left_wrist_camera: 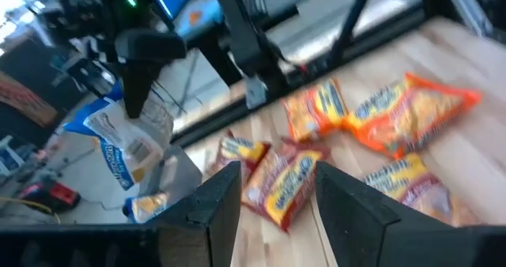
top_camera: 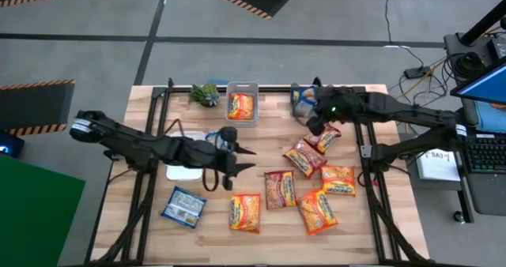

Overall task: Sort Maruchan noodles
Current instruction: Put the blue noodle pack into the black bin

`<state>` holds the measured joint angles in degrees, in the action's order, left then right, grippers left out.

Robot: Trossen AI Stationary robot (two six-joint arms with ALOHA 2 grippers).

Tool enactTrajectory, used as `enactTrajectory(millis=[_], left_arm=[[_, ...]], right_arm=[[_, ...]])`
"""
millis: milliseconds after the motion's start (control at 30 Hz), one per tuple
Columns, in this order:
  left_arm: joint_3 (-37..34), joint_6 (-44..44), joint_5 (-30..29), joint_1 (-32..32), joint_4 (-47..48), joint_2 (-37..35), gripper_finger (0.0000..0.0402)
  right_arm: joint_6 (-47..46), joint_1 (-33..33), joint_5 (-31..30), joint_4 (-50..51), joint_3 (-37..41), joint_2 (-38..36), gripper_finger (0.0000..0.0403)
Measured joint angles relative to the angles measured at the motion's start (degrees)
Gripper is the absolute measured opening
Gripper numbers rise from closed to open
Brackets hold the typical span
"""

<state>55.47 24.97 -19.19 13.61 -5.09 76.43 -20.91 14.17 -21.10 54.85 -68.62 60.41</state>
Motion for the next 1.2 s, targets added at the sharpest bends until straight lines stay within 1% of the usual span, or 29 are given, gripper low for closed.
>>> enactTrajectory(millis=[167, 233, 300, 367, 467, 633, 800, 867, 1100, 1200], left_arm=[[-5.73, 0.46, -0.06, 0.00, -6.61, -3.52, 0.0144], [-7.40, 1.50, -1.37, 0.00, -8.30, -3.91, 0.0144], [-8.23, 2.64, -4.37, 0.00, -8.41, -4.43, 0.0144], [-8.37, 3.46, -8.61, 0.00, -8.91, -4.57, 0.0144], [-8.67, 3.40, -14.12, 0.00, -8.63, -4.29, 0.0144], [-10.70, 4.45, -17.16, -0.02, -8.53, -4.27, 0.0144], [-11.30, 5.13, -22.50, -0.11, -8.57, -4.27, 0.0144], [-11.30, 5.13, -23.37, -0.13, -8.58, -4.27, 0.0144], [-11.30, 5.06, -23.37, -0.11, -8.67, -4.29, 0.0144], [-11.30, 5.02, -23.37, -0.11, -8.69, -4.29, 0.0144]], right_arm=[[-0.47, 4.94, 0.04, 0.21, 0.98, -2.12, 0.0018], [-1.68, 7.03, 0.00, 0.14, 2.01, -2.79, 0.0018], [-2.42, 9.13, 0.00, 0.13, 3.30, -3.23, 0.0018], [-4.07, 10.99, -0.05, -0.41, 5.26, -3.61, 0.0018], [-6.90, 13.60, 0.02, -3.67, 8.98, -4.05, 0.0018], [-12.56, 18.27, 0.02, -8.62, 13.46, -4.05, 0.0018], [-16.59, 21.88, -0.01, -13.29, 16.75, -4.00, 0.0018], [-17.05, 22.69, -0.02, -16.30, 18.05, -3.99, 0.0018], [-15.82, 25.62, -0.14, -27.36, 21.69, -2.77, 0.0018], [-15.60, 26.98, -2.01, -28.59, 22.38, -1.36, 0.0018]])
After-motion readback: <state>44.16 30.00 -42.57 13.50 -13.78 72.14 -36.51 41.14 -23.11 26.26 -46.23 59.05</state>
